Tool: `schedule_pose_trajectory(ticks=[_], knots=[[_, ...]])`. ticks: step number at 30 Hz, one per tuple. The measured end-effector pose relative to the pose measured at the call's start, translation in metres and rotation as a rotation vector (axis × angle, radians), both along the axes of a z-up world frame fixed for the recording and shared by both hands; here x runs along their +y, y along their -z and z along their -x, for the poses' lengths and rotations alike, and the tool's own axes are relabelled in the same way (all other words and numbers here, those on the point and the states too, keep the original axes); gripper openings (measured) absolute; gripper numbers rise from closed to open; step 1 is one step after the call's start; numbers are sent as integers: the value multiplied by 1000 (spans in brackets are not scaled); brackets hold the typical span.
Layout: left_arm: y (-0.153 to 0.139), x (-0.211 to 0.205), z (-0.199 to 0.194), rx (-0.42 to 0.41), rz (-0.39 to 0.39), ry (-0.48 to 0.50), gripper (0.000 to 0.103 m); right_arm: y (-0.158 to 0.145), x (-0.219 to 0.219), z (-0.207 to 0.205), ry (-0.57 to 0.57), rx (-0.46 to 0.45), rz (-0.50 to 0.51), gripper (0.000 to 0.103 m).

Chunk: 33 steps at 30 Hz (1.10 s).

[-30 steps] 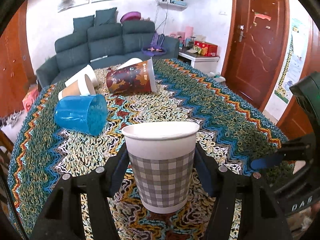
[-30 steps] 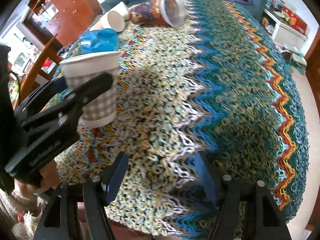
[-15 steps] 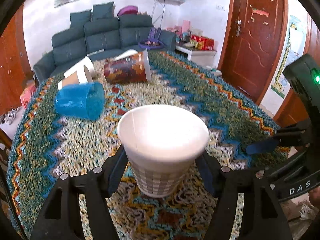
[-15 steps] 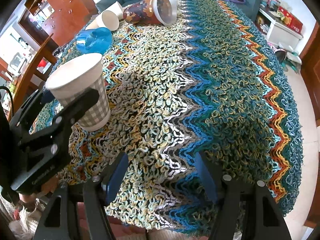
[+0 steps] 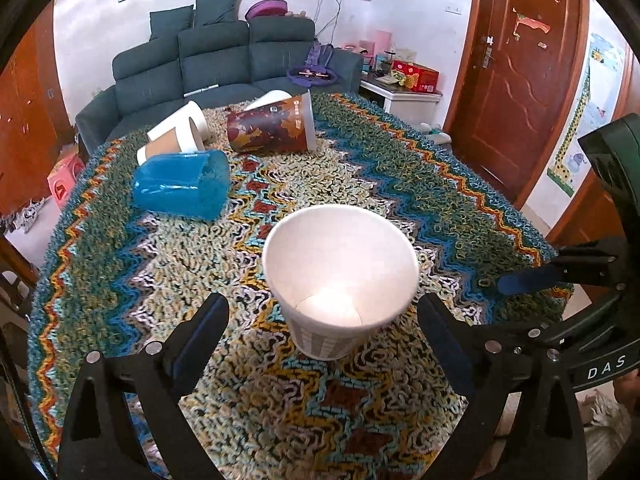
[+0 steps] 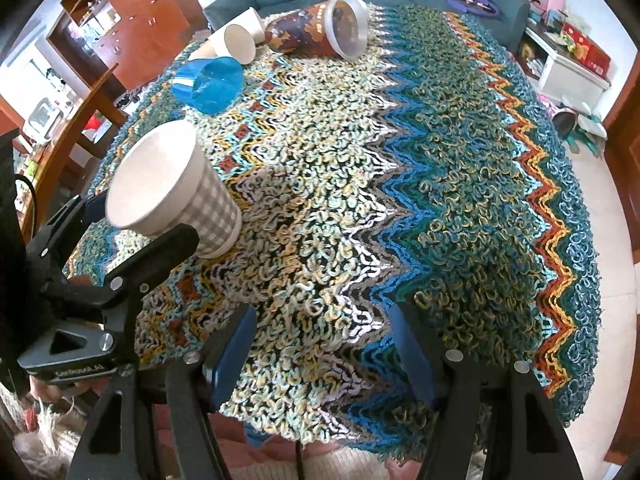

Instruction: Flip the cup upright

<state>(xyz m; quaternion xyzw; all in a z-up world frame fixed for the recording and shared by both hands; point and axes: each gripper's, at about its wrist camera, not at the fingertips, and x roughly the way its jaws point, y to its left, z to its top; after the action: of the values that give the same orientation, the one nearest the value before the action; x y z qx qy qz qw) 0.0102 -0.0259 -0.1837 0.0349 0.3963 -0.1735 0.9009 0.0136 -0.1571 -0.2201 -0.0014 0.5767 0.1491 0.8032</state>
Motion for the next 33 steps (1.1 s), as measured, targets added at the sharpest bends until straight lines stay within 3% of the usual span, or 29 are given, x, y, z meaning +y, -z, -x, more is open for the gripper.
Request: schedule_pose_trajectory(ticks=[8,14,20,22,28,33], knots=[[-44,10,17,-10,-11,-30,96,-26,10,11,-44,-50,-9,70],[-84,11,15,-47,-84,-98,96,-64,17,18,-61,-123,-23,70],[-118,26,-8,175,-29,-236,96,-115,24,18,-74,-181,-38,70],[-128,28,-11,213,-37,-284,96,-133,30,19,-78,-209,-10,70],[-152,31,-5,188,-62,-352,96,-182,41,22,-81,-313,41,78],[-176,35,-8,139,-74,-391,96,-207,36,13,-39,-350,29,79]])
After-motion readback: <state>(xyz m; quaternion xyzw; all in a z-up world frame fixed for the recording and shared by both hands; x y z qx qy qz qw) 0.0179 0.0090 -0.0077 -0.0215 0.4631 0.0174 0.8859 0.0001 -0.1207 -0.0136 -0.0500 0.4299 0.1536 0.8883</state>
